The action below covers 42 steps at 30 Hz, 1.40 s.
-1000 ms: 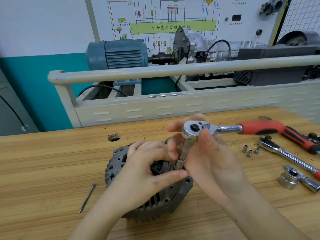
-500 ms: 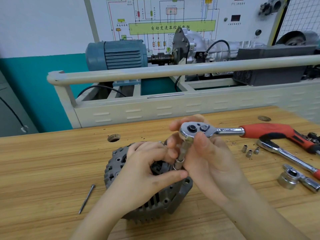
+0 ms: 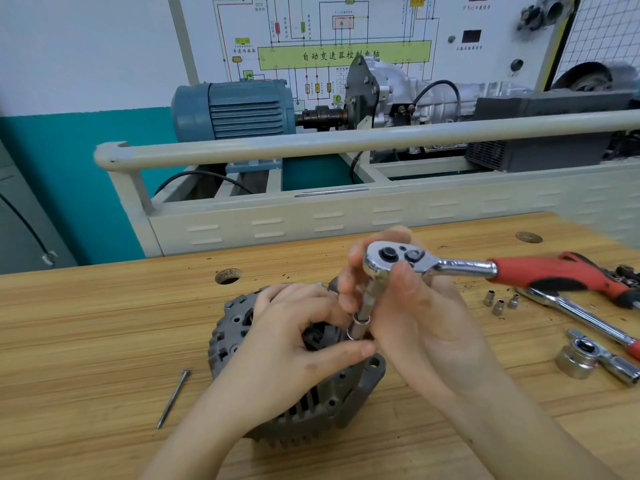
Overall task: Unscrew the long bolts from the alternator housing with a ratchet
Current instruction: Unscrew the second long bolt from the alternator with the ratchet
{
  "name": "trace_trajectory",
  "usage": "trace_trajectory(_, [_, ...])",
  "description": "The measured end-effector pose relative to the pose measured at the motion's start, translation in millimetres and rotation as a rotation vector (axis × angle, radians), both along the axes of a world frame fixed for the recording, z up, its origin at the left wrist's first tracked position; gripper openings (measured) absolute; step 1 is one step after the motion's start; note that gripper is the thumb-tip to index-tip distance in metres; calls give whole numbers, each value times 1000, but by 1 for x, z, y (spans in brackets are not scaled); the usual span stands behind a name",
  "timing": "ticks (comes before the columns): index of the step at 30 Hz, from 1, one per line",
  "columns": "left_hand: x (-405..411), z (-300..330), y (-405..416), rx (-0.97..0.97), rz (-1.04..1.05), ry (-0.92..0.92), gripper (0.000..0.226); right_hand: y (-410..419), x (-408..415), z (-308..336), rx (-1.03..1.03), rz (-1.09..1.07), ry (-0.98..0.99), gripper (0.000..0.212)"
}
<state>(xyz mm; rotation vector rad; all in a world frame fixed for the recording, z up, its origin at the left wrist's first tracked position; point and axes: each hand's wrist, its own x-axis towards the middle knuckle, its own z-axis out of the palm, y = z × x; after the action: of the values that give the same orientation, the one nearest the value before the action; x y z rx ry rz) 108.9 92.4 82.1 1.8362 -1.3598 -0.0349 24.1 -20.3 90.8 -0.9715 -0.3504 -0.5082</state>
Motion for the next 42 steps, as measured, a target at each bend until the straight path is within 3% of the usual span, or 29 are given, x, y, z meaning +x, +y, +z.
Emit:
trace_trajectory(5, [3, 0, 3, 36, -40, -10, 30, 0, 2, 1, 13, 41, 19, 34])
trace_trajectory(8, [5, -2, 3, 53, -31, -36, 46, 0, 3, 1, 25, 43, 31, 35])
trace_trajectory(13, [0, 1, 0, 13, -1, -4, 18, 1, 0, 0, 3, -7, 13, 30])
trace_trajectory(18, [1, 2, -1, 13, -10, 29, 20, 3, -3, 0, -1, -20, -1, 27])
trace_trajectory(21, [3, 1, 2, 28, -32, 28, 37, 3, -1, 1, -18, -17, 23, 33])
trace_trajectory(26, [3, 0, 3, 38, -18, -3, 39, 2, 1, 0, -9, -13, 40, 36])
trace_trajectory(30, [0, 2, 0, 1, 1, 25, 22, 2, 1, 0, -31, -46, 22, 31])
trace_trajectory(34, [-1, 2, 0, -11, -1, 59, 19, 1, 1, 0, -10, -26, 16, 31])
trace_trajectory(39, [5, 0, 2, 22, -41, 48, 41, -1, 3, 0, 45, 40, 38, 36])
trace_trajectory(42, [3, 1, 2, 5, -20, 74, 36, -2, 3, 1, 58, 42, 37, 35])
